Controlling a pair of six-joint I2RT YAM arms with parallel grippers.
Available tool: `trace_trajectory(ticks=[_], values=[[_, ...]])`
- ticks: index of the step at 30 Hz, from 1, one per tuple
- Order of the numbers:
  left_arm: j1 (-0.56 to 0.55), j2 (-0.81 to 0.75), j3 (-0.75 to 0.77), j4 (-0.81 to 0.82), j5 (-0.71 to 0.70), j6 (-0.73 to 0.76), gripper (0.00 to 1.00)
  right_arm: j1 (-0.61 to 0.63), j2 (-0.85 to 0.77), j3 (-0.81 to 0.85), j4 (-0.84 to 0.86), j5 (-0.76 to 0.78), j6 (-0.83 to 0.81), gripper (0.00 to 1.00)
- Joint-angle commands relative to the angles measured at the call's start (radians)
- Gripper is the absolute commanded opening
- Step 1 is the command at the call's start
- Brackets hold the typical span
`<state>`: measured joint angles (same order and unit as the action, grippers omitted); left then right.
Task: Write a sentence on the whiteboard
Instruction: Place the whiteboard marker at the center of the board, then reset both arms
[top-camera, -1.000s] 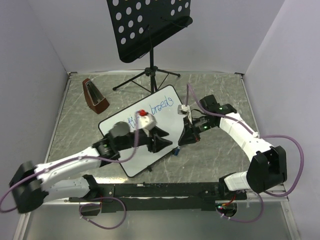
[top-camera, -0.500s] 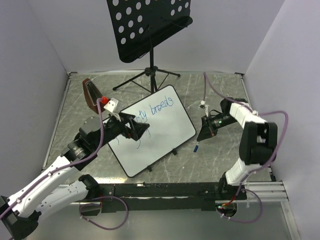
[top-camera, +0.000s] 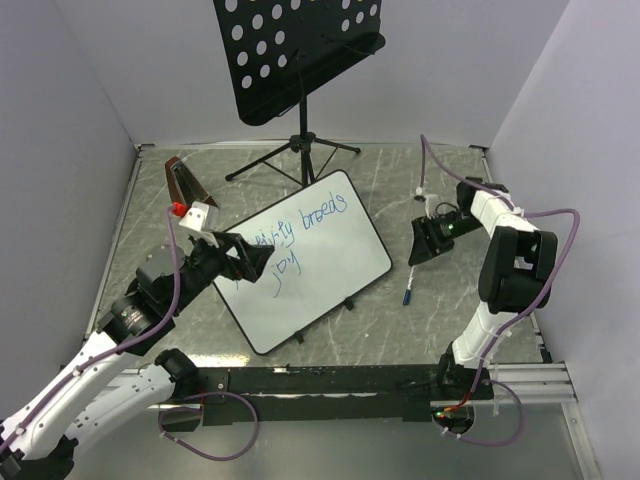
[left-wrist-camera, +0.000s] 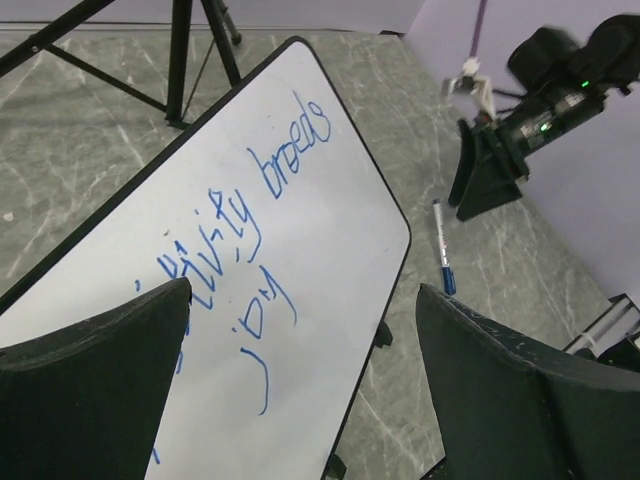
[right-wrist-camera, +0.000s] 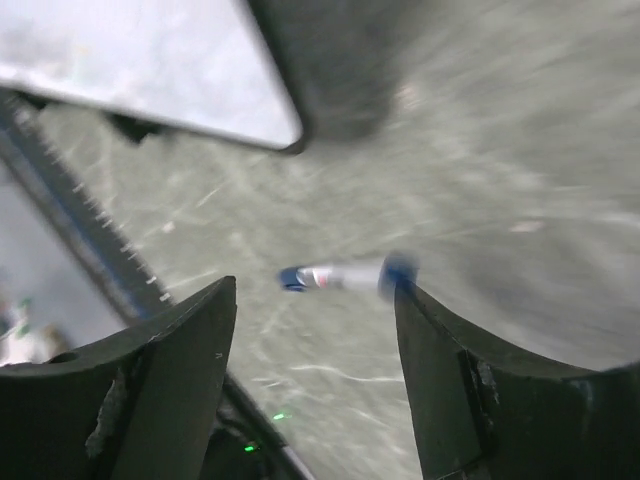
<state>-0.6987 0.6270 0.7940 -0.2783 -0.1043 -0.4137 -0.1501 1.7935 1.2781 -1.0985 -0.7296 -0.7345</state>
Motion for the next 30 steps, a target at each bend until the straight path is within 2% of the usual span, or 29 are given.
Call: trace_trajectory(ticks=[1,4,7,8,9,10,11,13,14,17,20,30], values=[[0.010,-0.001,0.042,-0.041,-0.052,0.003,0.97,-0.006,-0.120,0.105,0.092,0.146,0.081,0.73],[0.039,0.008,0.048,-0.044,-0.061,0.019,0.96,-0.006,-0.184,0.150,0.144,0.214,0.110,0.79],[0.155,0.037,0.077,-0.056,0.018,0.029,0.97,-0.006,-0.284,0.161,0.216,0.226,0.128,0.84],[0.242,0.039,0.086,-0.059,0.050,0.029,0.97,-0.006,-0.316,0.144,0.241,0.222,0.144,0.88],[0.289,0.042,0.097,-0.062,0.084,0.027,0.97,-0.006,-0.388,0.129,0.267,0.217,0.186,0.99],[0.333,0.043,0.121,-0.064,0.144,0.027,0.97,-0.006,-0.428,0.106,0.344,0.208,0.211,1.00],[0.423,0.043,0.134,-0.068,0.169,0.024,0.97,-0.006,-0.469,0.052,0.388,0.205,0.249,1.00],[0.508,0.062,0.177,-0.090,0.230,0.021,0.97,-0.006,-0.592,-0.002,0.522,0.237,0.403,1.00],[0.587,0.069,0.191,-0.096,0.248,0.019,0.97,-0.006,-0.626,-0.032,0.552,0.280,0.444,1.00],[0.697,0.105,0.229,-0.107,0.278,0.007,0.97,-0.008,-0.698,-0.002,0.559,0.366,0.601,1.00],[0.722,0.134,0.267,-0.127,0.236,0.019,0.97,-0.006,-0.721,0.050,0.526,0.432,0.705,1.00],[0.722,0.122,0.254,-0.111,0.199,0.036,0.97,-0.006,-0.795,0.024,0.563,0.489,0.699,1.00]])
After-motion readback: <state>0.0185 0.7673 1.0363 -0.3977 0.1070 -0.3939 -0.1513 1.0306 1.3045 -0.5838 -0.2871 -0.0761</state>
